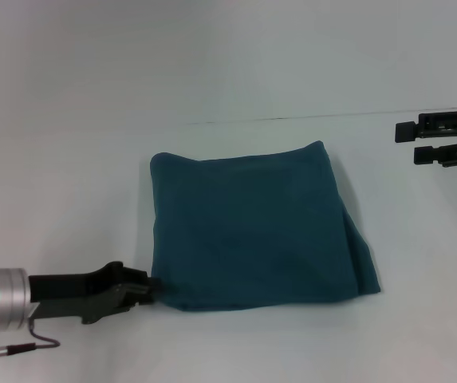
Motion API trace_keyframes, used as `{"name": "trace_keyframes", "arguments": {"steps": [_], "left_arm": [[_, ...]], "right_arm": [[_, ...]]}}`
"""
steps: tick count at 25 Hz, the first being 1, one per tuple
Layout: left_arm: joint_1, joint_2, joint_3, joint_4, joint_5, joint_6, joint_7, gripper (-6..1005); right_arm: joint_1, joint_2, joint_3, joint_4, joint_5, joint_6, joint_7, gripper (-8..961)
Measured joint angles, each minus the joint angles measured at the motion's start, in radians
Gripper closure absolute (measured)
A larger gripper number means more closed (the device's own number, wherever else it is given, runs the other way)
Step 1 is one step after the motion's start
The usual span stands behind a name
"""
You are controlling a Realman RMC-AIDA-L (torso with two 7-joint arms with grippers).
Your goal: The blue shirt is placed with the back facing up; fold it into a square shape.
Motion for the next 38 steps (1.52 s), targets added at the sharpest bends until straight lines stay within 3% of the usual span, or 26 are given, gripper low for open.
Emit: {"name": "trace_keyframes", "arguments": {"steps": [4, 10, 15, 18, 19, 21, 24, 30, 38], "left_arm": [[0.020, 0.002, -0.017, 0.041, 0.060, 0.034, -0.009, 916], [0.053, 0.012, -0.146, 0.120, 0.098, 0.156, 0.038, 693], [0.073, 0.010, -0.165, 0.209, 0.041, 0.340, 0.299, 485], [0.069, 0.011, -0.166, 0.239, 0.037, 0.405, 0.392, 246], [0.064, 0.014, -0.165, 0.244, 0.037, 0.411, 0.404, 236], [0.054, 0.024, -0.163, 0.245, 0.040, 0.421, 0.415, 217], [0.041, 0.036, -0.160, 0.247, 0.045, 0.436, 0.453, 188], [0.036, 0.033, -0.136, 0.252, 0.046, 0.443, 0.582, 195], [0.038, 0.017, -0.092, 0.245, 0.048, 0.439, 0.661, 198]], "right_arm": [[0.000, 0.000, 0.000, 0.000, 0.000, 0.001, 0.000, 97], [0.005, -0.003, -0.010, -0.001, -0.005, -0.001, -0.007, 96], [0.005, -0.005, -0.071, -0.004, -0.009, -0.010, -0.137, 96], [0.002, 0.000, -0.127, -0.018, -0.009, -0.051, -0.263, 97], [0.002, 0.003, -0.143, -0.025, -0.009, -0.069, -0.302, 97], [-0.004, 0.019, -0.177, -0.045, -0.010, -0.108, -0.393, 97], [-0.018, 0.064, -0.211, -0.092, -0.018, -0.132, -0.481, 97], [-0.015, 0.148, -0.224, -0.155, -0.097, -0.160, -0.568, 96], [-0.004, 0.207, -0.288, -0.149, -0.123, -0.164, -0.603, 96]]}}
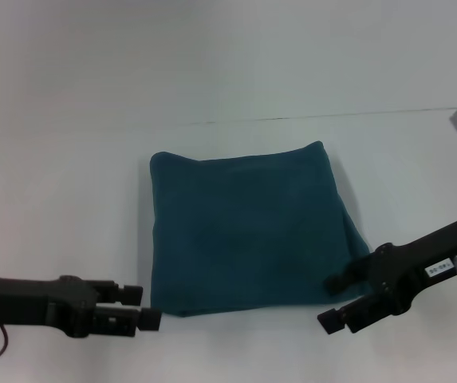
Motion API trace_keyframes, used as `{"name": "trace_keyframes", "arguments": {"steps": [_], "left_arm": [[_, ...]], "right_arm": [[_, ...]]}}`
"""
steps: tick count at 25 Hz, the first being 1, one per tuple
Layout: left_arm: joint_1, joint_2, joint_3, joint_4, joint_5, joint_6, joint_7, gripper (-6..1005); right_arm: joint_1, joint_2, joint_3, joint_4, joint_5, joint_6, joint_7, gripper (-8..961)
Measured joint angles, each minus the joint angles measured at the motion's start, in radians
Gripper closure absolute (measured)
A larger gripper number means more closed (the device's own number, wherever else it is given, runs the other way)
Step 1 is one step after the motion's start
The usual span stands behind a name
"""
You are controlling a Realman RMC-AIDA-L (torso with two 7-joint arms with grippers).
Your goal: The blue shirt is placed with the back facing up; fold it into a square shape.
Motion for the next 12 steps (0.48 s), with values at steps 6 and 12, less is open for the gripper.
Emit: {"name": "trace_keyframes", "arguments": {"steps": [6, 12], "left_arm": [[0.002, -0.014, 0.038, -0.001, 0.000, -0.025, 0.001, 196], [-0.015, -0.027, 0.062, -0.002, 0.000, -0.072, -0.004, 193]], "right_arm": [[0.000, 0.023, -0.003, 0.001, 0.000, 0.007, -0.022, 97], [-0.006, 0.024, -0.006, 0.001, 0.001, 0.005, -0.027, 97]]}}
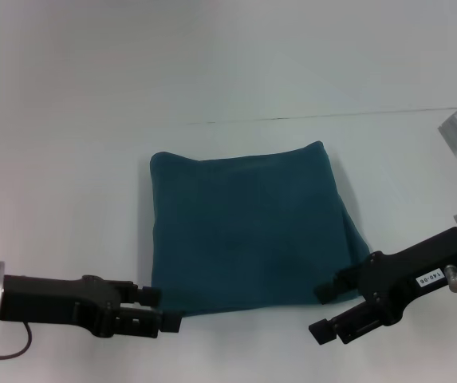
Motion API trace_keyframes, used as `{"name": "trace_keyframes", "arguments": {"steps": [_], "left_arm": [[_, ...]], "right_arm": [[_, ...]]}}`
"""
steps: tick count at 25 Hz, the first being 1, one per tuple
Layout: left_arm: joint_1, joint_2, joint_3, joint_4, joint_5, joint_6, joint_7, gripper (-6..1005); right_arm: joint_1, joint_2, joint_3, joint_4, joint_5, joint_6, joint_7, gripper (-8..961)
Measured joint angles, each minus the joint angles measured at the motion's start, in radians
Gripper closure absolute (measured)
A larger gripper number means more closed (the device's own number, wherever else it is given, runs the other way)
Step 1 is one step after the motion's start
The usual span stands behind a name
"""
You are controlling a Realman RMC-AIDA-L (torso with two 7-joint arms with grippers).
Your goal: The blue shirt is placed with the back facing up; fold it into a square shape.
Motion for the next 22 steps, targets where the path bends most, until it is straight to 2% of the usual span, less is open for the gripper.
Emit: {"name": "trace_keyframes", "arguments": {"steps": [9, 13, 22], "left_arm": [[-0.003, -0.007, 0.075, 0.003, 0.000, -0.022, 0.005, 189], [-0.003, -0.018, 0.082, 0.029, 0.000, -0.010, 0.011, 176], [-0.014, -0.024, 0.079, 0.038, -0.006, 0.000, -0.018, 156]], "right_arm": [[0.002, -0.003, 0.000, 0.000, 0.000, 0.000, 0.000, 96], [0.006, -0.003, 0.000, 0.000, 0.000, 0.001, 0.000, 96], [0.003, -0.005, 0.006, 0.000, -0.001, 0.004, 0.000, 97]]}}
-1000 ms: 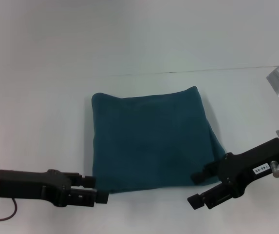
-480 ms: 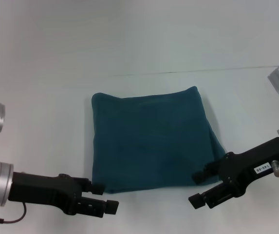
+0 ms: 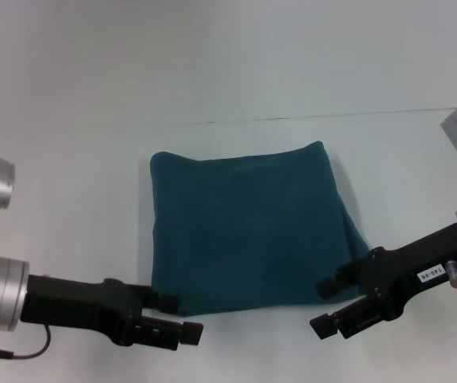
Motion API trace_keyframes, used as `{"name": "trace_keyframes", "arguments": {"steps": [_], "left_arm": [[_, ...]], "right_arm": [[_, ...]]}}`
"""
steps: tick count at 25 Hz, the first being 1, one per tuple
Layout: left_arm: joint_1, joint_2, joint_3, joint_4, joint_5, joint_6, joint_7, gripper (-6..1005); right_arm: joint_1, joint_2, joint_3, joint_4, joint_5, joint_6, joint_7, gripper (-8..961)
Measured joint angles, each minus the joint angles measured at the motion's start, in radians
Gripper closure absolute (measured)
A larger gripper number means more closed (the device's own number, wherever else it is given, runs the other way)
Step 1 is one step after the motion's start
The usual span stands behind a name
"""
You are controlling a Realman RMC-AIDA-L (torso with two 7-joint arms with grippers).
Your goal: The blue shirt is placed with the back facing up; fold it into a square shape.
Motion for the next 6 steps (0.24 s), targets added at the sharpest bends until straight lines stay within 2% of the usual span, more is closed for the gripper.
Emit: {"name": "trace_keyframes", "arguments": {"steps": [3, 6], "left_arm": [[0.027, -0.028, -0.007, 0.057, -0.003, -0.016, 0.069, 157], [0.041, -0.041, -0.005, 0.076, 0.000, -0.041, 0.101, 157]], "right_arm": [[-0.002, 0.000, 0.000, 0.000, 0.000, 0.000, 0.000, 97], [-0.003, 0.000, -0.002, 0.000, -0.001, 0.001, -0.002, 97]]}}
